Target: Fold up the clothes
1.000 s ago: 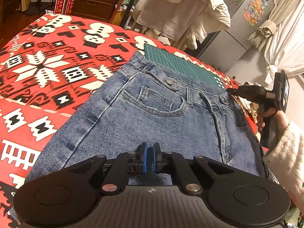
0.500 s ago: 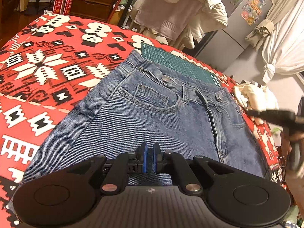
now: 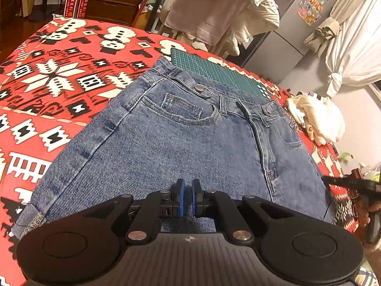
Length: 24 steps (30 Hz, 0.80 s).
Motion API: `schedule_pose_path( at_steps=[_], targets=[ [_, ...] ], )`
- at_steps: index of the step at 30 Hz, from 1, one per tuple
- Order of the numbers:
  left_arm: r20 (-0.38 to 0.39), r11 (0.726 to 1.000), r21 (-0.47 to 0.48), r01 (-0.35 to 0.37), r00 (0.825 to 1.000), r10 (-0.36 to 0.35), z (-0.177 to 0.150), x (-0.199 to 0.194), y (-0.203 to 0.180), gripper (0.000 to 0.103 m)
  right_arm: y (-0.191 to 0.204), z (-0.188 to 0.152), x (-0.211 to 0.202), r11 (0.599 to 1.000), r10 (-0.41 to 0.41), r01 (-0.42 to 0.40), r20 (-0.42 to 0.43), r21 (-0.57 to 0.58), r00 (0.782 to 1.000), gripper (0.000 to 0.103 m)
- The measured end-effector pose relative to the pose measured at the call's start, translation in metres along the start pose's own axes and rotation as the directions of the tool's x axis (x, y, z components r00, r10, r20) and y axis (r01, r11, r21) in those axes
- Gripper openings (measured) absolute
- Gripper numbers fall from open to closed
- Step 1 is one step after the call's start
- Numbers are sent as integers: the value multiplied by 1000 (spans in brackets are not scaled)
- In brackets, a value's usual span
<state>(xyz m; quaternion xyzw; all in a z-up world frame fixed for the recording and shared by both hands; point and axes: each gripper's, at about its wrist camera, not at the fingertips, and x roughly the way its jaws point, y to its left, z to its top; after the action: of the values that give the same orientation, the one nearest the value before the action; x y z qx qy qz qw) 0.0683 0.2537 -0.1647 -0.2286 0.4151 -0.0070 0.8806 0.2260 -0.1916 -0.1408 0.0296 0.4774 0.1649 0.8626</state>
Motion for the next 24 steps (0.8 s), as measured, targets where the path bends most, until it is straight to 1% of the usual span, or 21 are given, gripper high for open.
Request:
schedule_pose_path(
  at_steps=[7,8,9,12,15,19,21,22,24],
  targets=[
    [4,1000,2,-21,1000,21,-4,-5,2,4,-10,-26,-27,1000,-18,18,2,9,1000,0],
    [10,1000,8,-29,1000,29,-1,-5,2,4,-9,-28,-29,1000,-18,17,8,11,1000,0],
    [18,999,14,-37,999,37,2,-5,3,4,-7,-29,-30,1000,-17,17,14,13,1000,2],
    [55,997,29,-69,996,67,20,-4,6,4,-2,-31,-35,1000,-11,11,33,21,999,4],
    [77,994,41,-96,993,93,44,6,11,4,8,-28,-36,999,21,-23,55,37,998,4],
    [71,981,75,-179,982,174,69,30,23,2,31,-19,-32,998,68,-69,77,4,995,4],
    [58,981,56,-185,982,181,77,38,33,1,42,-13,-30,995,97,-97,88,-9,991,5],
    [55,983,40,-176,983,174,81,41,38,1,47,-10,-29,994,112,-111,93,-13,989,7],
    [55,988,22,-151,987,150,88,45,43,1,56,-4,-25,990,141,-139,100,-19,985,7]
  ],
)
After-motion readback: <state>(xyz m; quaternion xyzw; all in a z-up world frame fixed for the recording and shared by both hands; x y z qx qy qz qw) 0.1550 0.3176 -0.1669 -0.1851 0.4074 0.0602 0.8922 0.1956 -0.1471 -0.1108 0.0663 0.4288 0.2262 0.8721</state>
